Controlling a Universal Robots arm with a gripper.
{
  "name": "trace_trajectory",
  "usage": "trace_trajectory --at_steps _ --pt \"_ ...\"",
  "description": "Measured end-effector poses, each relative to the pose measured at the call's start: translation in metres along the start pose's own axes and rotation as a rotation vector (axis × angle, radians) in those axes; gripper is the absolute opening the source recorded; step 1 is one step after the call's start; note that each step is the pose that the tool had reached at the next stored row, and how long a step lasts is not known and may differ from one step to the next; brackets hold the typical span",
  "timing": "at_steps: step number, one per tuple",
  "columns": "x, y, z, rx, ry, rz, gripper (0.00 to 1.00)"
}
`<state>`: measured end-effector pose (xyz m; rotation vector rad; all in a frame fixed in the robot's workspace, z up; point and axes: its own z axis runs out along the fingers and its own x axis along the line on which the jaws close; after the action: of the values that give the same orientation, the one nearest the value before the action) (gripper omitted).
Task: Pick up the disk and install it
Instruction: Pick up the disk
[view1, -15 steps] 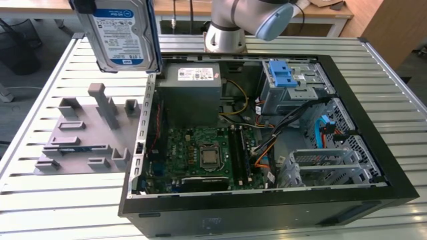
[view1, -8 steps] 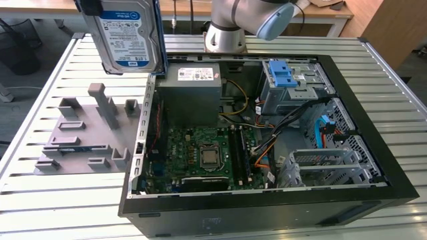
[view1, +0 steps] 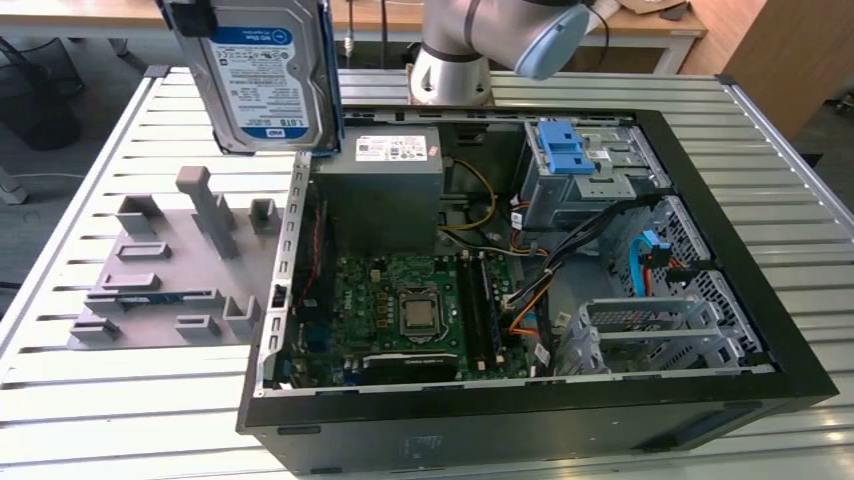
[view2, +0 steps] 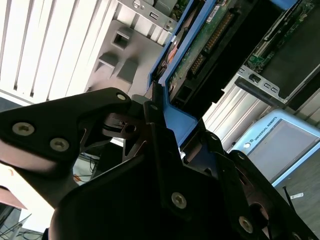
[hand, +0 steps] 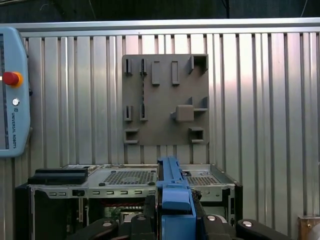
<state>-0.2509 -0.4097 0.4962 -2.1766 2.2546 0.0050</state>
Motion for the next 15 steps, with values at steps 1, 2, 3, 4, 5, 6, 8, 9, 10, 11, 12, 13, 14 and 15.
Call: trace_trajectory --at_steps 1,2,3,4,5,6,8,9,10,11,12,13,14,15 --pt "0.0009 -0.0013 0.0 -0.0001 0.0 0.0 0.36" --pt "0.0018 -0.0026 0.0 -0.0001 0.0 0.0 0.36" --pt "0.0026 -0.0039 0.0 -0.0001 0.0 0.0 0.36" --pt "0.0034 -0.0051 0.0 -0.0001 0.0 0.0 0.36" --pt "0.0041 -0.0064 0.0 -0.0001 0.0001 0.0 0.36" --pt "0.0048 -0.0078 0.0 -0.0001 0.0001 0.0 0.36" --pt "0.006 -0.0103 0.0 -0.0001 0.0 0.0 0.36" --pt "0.0064 -0.0116 0.0 -0.0002 0.0001 0.0 0.36" --pt "0.0068 -0.0128 0.0 -0.0001 0.0001 0.0 0.36" --pt "0.0069 -0.0138 0.0 -0.0001 0.0 0.0 0.36" --pt "0.0071 -0.0143 -0.0001 -0.0002 0.0001 0.0 0.36" --pt "0.0072 -0.0147 -0.0001 -0.0002 0.0001 0.0 0.36" --pt "0.0072 -0.0147 0.0 -0.0001 0.0001 0.0 0.36" --pt "0.0072 -0.0148 0.0 -0.0001 0.0 0.0 0.36"
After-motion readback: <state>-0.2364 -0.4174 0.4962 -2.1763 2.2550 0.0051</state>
